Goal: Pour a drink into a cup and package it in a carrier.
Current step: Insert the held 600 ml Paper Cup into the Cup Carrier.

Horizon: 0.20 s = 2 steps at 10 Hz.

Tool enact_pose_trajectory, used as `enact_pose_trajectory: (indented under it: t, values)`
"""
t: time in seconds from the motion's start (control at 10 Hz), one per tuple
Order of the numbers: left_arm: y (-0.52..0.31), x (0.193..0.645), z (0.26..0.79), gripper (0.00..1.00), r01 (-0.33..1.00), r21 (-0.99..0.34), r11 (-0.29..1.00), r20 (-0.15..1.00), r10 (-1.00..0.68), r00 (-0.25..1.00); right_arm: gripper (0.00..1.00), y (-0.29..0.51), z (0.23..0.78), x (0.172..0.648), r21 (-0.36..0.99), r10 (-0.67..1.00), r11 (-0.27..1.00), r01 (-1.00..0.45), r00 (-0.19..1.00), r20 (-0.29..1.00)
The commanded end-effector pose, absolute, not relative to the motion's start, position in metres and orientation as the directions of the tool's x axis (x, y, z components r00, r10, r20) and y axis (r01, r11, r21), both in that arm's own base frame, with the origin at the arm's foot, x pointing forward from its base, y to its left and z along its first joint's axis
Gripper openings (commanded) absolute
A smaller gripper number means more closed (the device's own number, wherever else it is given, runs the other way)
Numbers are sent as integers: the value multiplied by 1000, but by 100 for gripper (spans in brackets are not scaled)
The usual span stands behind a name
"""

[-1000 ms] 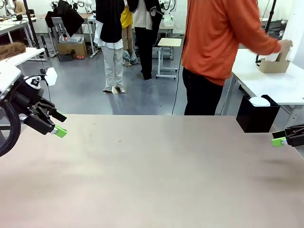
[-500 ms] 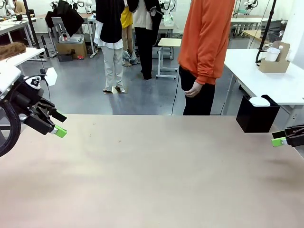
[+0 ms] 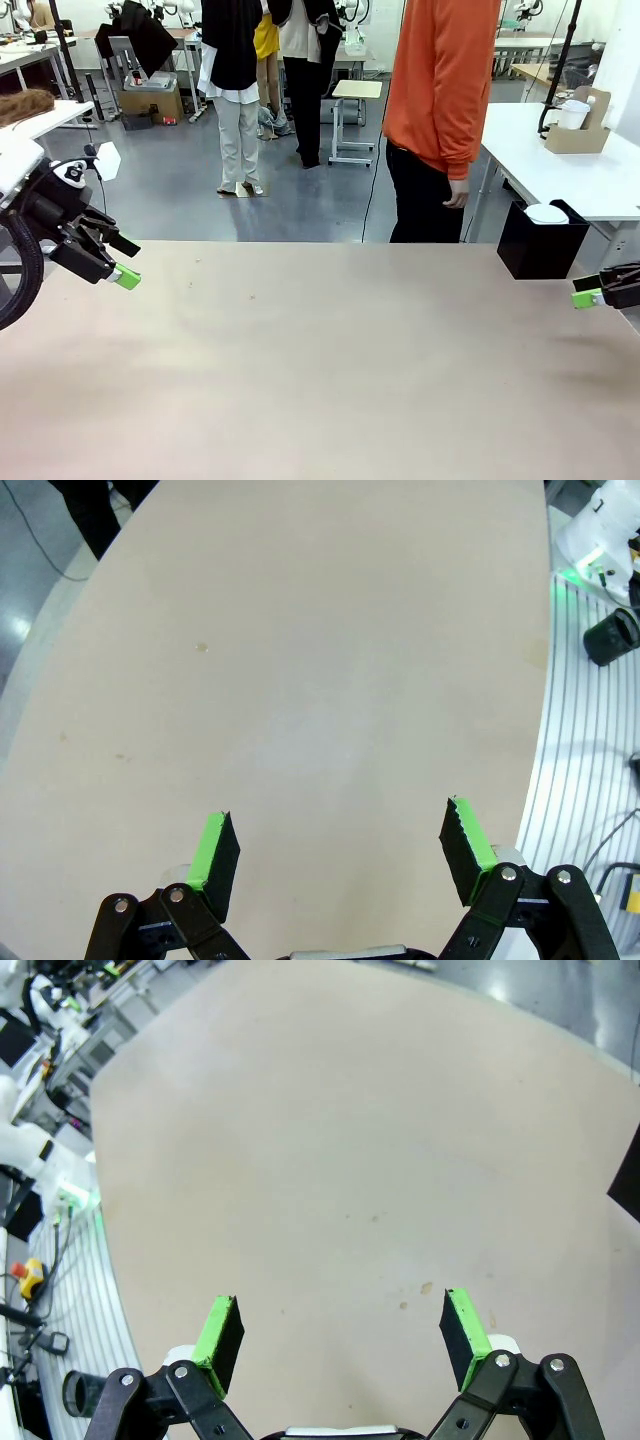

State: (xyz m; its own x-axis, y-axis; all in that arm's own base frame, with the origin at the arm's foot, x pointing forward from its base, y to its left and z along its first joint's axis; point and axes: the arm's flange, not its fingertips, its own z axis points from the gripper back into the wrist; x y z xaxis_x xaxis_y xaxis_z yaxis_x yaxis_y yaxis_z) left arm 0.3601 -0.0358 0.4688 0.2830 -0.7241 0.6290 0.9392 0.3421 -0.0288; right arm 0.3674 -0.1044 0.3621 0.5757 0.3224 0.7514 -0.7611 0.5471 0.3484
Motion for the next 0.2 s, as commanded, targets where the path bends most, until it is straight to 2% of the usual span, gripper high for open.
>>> enact_pose_trajectory:
  t: [0.0,0.1]
  values:
    - [-37,362,469,100,938,-33,346,643,-711,285,100,-106,362,367,342,328,549,-763,573,751]
    - [-37,362,469,100,938,-33,346,643,-711,285,100,-106,362,367,342,328,549,-763,573,751]
